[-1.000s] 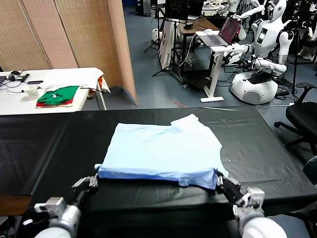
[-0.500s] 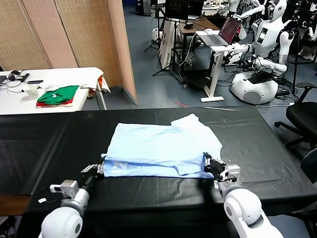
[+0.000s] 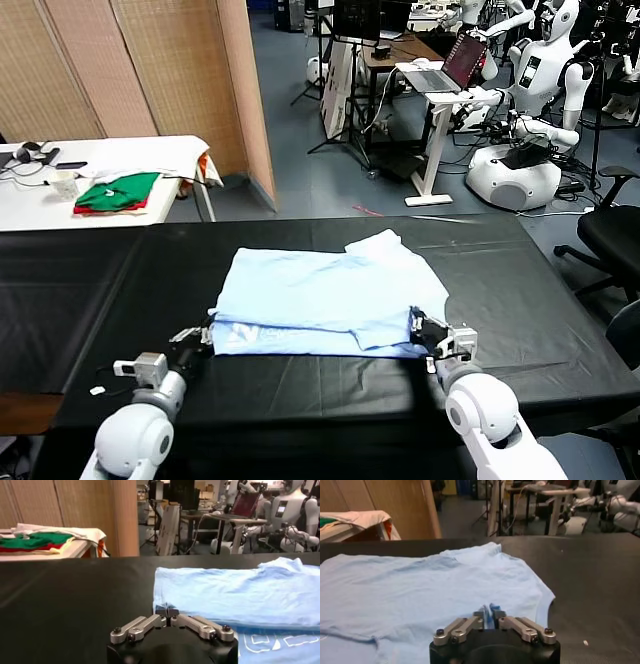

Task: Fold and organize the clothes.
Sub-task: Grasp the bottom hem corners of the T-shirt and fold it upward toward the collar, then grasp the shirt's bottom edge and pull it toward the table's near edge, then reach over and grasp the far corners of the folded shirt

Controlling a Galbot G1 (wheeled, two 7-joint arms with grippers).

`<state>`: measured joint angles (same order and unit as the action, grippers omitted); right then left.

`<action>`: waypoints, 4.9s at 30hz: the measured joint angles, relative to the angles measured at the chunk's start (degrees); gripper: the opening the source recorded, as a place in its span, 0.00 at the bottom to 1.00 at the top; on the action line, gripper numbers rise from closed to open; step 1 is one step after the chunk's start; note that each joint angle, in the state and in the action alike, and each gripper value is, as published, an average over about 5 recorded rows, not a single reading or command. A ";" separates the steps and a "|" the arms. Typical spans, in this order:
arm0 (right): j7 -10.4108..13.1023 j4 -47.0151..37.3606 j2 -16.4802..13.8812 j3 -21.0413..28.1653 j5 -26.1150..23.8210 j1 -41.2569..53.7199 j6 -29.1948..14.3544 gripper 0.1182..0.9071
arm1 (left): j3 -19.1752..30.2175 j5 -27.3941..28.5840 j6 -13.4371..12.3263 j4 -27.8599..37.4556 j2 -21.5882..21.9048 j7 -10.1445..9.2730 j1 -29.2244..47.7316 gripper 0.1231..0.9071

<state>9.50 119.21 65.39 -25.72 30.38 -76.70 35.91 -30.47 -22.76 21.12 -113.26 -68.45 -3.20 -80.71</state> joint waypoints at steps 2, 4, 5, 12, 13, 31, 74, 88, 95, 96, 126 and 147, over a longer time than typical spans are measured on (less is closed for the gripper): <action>-0.41 1.41 -0.23 -1.19 0.14 -2.01 -0.66 0.98 | -0.41 -0.03 0.18 -0.61 0.07 -0.03 -0.65 0.65; -0.78 2.31 -0.37 -2.38 0.47 -3.93 -1.35 0.99 | -0.81 -0.11 0.36 -1.24 0.19 -0.05 -1.42 0.79; -0.95 2.60 -0.43 -2.97 0.68 -4.85 -1.63 1.00 | -0.97 -0.16 0.43 -1.58 0.24 -0.05 -1.88 0.85; -1.43 3.12 -0.45 -6.56 1.85 -9.91 -2.96 0.96 | -1.29 -0.20 0.55 -2.45 -0.34 0.12 -5.05 1.00; -1.43 3.03 -0.38 -6.94 1.95 -10.39 -3.10 0.95 | -1.29 -0.21 0.54 -2.40 -0.46 0.13 -5.27 1.00; -1.65 1.77 0.78 -7.68 2.07 -12.43 -3.37 0.48 | -1.14 -0.50 0.62 -1.73 -0.77 0.42 -6.46 0.90; 1.11 15.34 -3.45 -7.34 2.91 -19.15 6.29 0.84 | -8.12 4.76 3.74 -12.96 -0.32 -3.92 -22.70 0.50; 0.63 5.37 -3.38 -2.17 4.97 3.31 6.30 1.00 | -9.95 -2.98 2.60 -12.75 1.50 -3.08 -15.28 1.00; 0.48 -9.08 -1.97 5.84 4.09 20.37 6.28 1.00 | -6.56 -13.88 6.97 -6.27 4.41 -5.88 -2.11 1.00; 0.39 -11.20 -1.67 6.87 3.85 22.27 6.28 1.00 | -6.02 -15.26 7.46 -5.01 4.96 -6.25 -0.04 1.00; -3.07 -40.50 4.81 18.03 1.50 43.44 6.28 0.98 | 12.47 -20.77 11.32 28.33 10.11 -4.36 33.72 1.00; -4.30 -44.34 5.56 21.41 0.57 45.38 6.20 0.03 | 13.48 -17.85 11.07 30.45 10.01 -2.40 33.40 0.28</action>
<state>5.20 74.86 70.95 -4.31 30.95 -31.32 42.11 -16.99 -40.61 32.19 -82.80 -58.44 -5.60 -47.31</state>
